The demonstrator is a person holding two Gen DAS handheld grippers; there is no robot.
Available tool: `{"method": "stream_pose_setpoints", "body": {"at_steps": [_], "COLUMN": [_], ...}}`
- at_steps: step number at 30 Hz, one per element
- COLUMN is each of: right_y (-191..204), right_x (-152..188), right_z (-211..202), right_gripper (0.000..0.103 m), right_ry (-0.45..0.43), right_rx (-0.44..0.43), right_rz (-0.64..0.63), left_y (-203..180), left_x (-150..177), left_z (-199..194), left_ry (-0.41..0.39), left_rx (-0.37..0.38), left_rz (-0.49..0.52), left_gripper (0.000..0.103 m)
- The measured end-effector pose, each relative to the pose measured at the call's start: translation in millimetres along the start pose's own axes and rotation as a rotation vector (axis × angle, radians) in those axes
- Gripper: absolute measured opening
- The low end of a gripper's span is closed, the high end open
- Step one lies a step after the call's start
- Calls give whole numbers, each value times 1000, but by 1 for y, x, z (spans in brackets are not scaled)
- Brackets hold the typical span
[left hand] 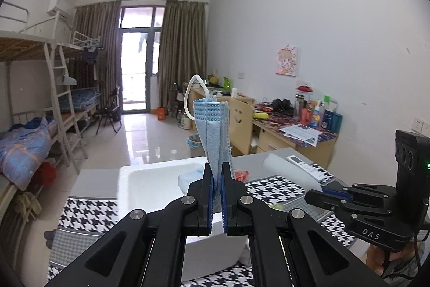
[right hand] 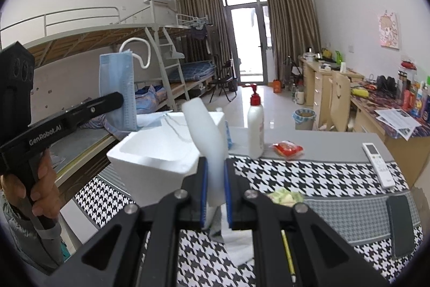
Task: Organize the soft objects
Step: 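Lift the mask with the left tool while the right tool carries the tube over the box, then lower the white tube into the foam box and open the right tool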
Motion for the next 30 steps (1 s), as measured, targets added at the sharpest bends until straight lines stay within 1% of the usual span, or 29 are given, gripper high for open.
{"method": "stream_pose_setpoints", "body": {"at_steps": [9,14,23,30], "right_y": [20,29,40,49], "right_x": [-16,-23,-29,-33], "right_z": [26,40,63,83], "right_gripper": [14,14,14,14], "right_ry": [14,25,55,94], "right_rx": [-55,-82,-107,-117], "right_rz": [-28,-42,-55,-70], "left_y": [27,39,59,65], "left_x": [-5,-8,-9,-8], "left_z": [0,-1,-1,3], "left_ry": [-13,-25,-26,-19], "left_rx": [-69,-89,-109,-104], "left_rz": [-22,-27,-43,-42], "left_gripper": [5,5,5,5]}}
Point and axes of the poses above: each gripper's, at about its wrist camera, not at the fingertips, and z roughly the way its jaws point, y to its left, x to its underside, the point moved 7 cm from there along z, roughly the way its jaws point, and after that the axes turned 11 degrees about -z, right-handed, at the moved point
